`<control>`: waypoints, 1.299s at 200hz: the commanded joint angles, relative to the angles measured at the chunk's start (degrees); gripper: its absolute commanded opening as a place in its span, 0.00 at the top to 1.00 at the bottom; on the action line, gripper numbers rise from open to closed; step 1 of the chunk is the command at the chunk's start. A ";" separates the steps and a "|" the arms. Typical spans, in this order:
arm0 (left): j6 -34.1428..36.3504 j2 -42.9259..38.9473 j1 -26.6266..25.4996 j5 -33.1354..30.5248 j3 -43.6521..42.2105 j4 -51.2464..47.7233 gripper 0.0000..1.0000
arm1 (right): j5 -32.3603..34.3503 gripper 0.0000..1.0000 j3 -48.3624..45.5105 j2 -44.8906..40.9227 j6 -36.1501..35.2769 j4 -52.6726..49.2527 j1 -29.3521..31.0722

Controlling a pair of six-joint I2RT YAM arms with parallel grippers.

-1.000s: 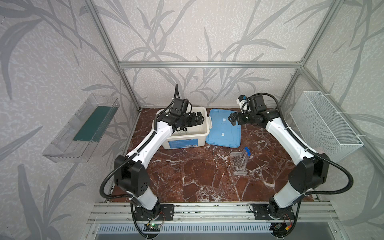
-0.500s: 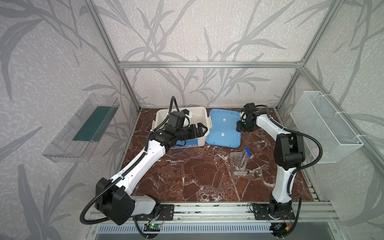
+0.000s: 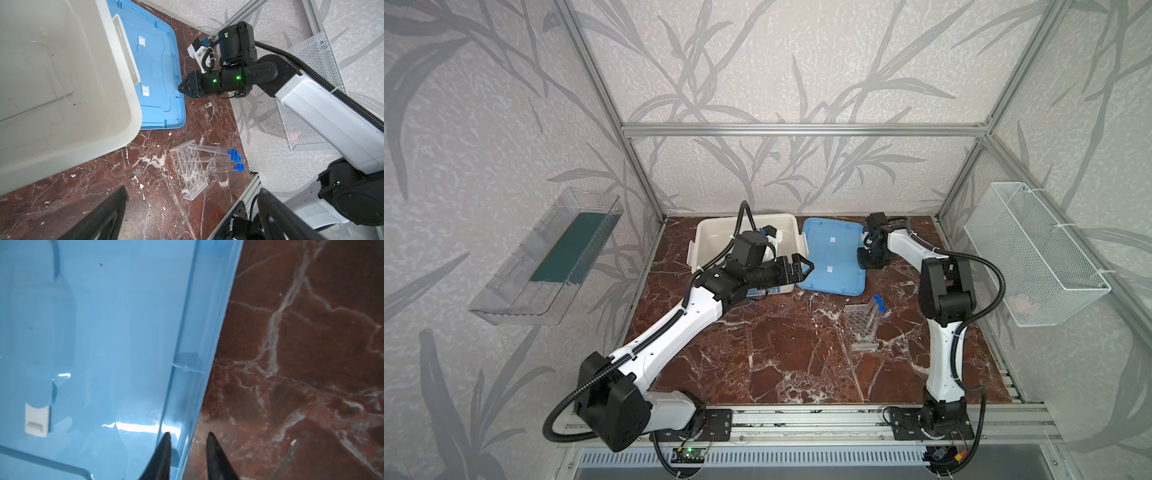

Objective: Organize the chemistry lab equipment
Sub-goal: 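Raise the left gripper from the bin while the right grips the blue lid's edge, then tilt the blue lid up on edge with the right gripper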

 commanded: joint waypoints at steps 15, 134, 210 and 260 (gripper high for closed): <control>-1.50 2.22 -1.42 0.74 0.29 3.22 0.01 | -0.12 0.82 2.56 2.85 1.23 0.42 -0.29; -0.05 2.38 -2.19 -1.33 1.84 1.24 0.01 | -1.35 1.00 2.02 0.02 3.37 -0.12 -1.48; 0.05 3.02 -2.57 -1.77 2.21 1.71 0.01 | 1.60 1.00 -1.41 -10.21 4.24 2.75 -4.08; 0.40 4.53 -3.08 -2.12 3.30 1.85 0.01 | 1.80 1.00 -3.56 -17.34 4.25 4.26 -5.88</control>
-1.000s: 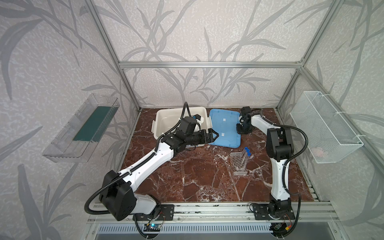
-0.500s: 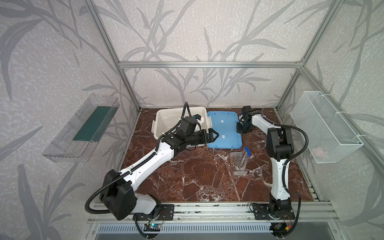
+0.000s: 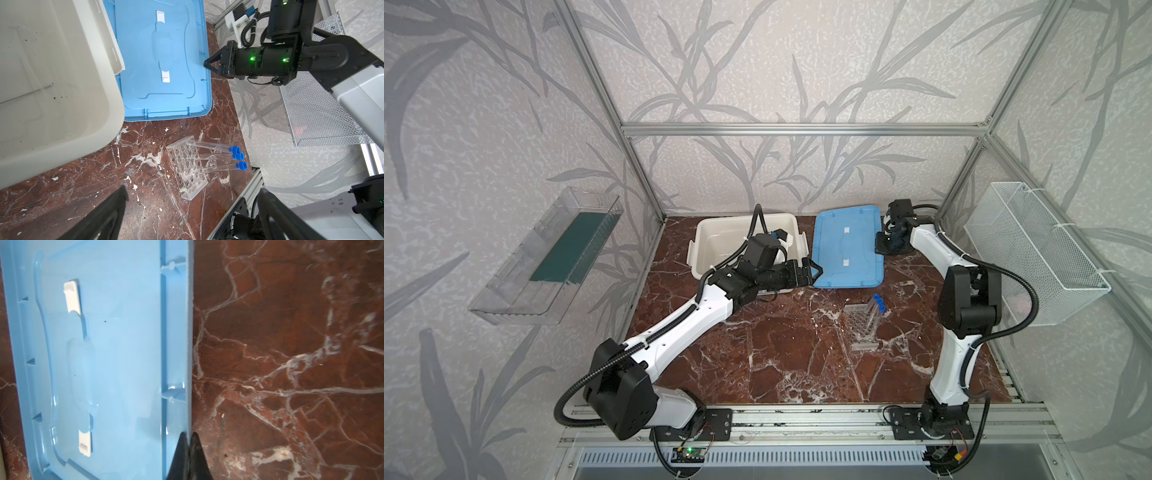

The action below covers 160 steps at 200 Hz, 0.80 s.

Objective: Organize the chemistry lab equipment
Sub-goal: 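Tilt the blue lid up on edge with the right gripper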

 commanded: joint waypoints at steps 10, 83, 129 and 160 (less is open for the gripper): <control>0.74 1.61 -0.40 -0.79 2.89 0.63 0.01 | 0.44 1.00 -1.39 -6.79 0.84 2.47 -0.75; 4.18 2.54 -0.62 -1.58 5.14 2.81 0.01 | 1.88 1.00 -3.00 -16.79 1.11 5.32 -2.46; 10.92 2.99 -0.56 -2.04 9.38 4.25 0.01 | -4.96 1.00 -2.06 -23.58 2.38 3.98 -4.08; 13.54 3.15 0.94 0.09 12.03 6.95 0.01 | -7.69 1.00 -2.74 -28.66 2.34 3.44 -4.10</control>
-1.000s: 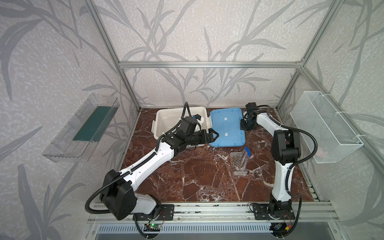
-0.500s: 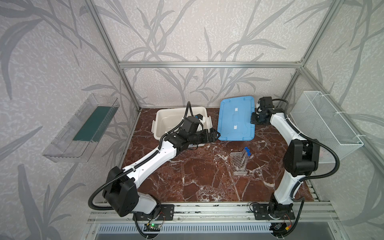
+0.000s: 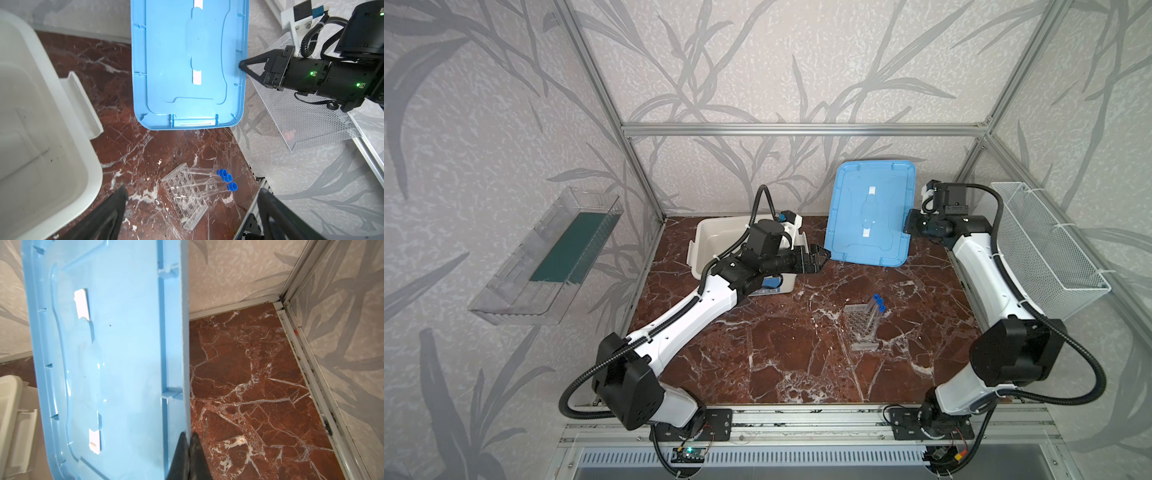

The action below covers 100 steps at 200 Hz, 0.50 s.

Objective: Organize the chemistry lab equipment
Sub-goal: 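Tilt the blue lid up on edge with the right gripper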

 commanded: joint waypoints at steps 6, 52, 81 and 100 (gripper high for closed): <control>3.96 0.62 1.83 2.34 3.85 3.75 0.01 | -5.87 1.00 1.04 -6.06 1.36 0.52 0.08; 4.89 2.34 4.82 6.47 7.06 5.72 0.01 | -13.21 1.00 -2.55 -15.03 4.14 1.68 0.03; 6.49 3.63 4.89 4.46 10.11 1.51 0.01 | -17.13 1.00 -4.36 -18.59 5.31 1.49 0.04; 6.15 4.16 4.85 6.67 10.91 2.44 0.04 | -19.03 1.00 -4.90 -19.01 5.31 0.74 0.03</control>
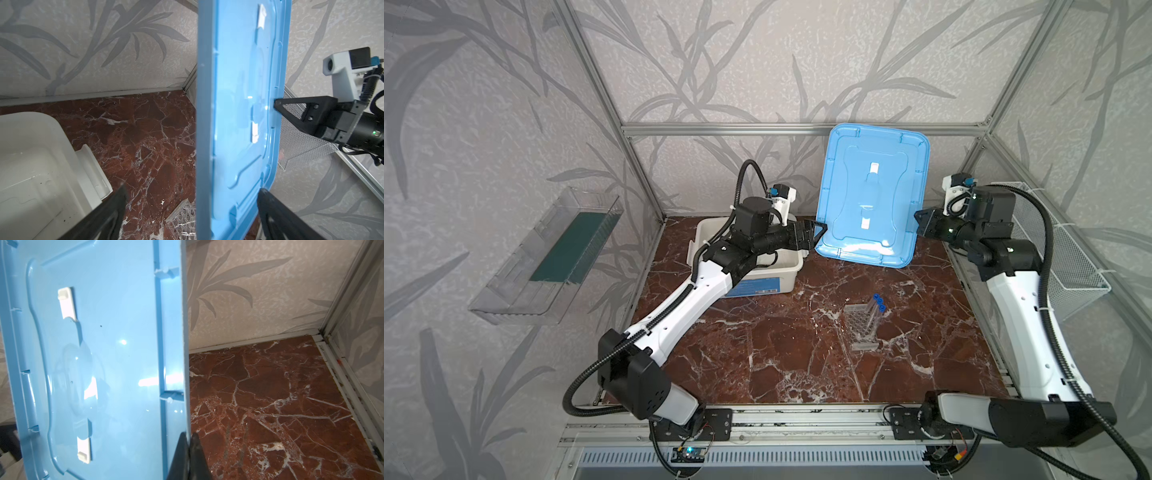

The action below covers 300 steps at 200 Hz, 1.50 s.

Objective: Organize the chemistry lab equipment
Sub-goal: 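Tilt the blue lid up on edge with the right gripper, then grasp the raised lid's edge with the left gripper while the right holds it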

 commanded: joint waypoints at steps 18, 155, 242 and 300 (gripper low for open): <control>-0.38 -0.43 -0.12 3.44 1.37 2.02 0.12 | -5.63 1.00 -2.08 -1.70 1.68 1.42 0.06; -6.24 1.26 -0.12 8.42 -0.11 7.52 0.61 | -5.20 1.00 -7.87 -1.99 0.33 4.91 1.95; 1.61 -0.99 0.24 1.82 3.14 -5.28 0.94 | -7.56 0.89 -8.65 2.88 2.75 9.03 6.04; 16.48 -5.43 1.39 -16.62 12.98 -25.08 1.00 | -8.26 0.06 -3.09 5.13 7.10 9.27 9.37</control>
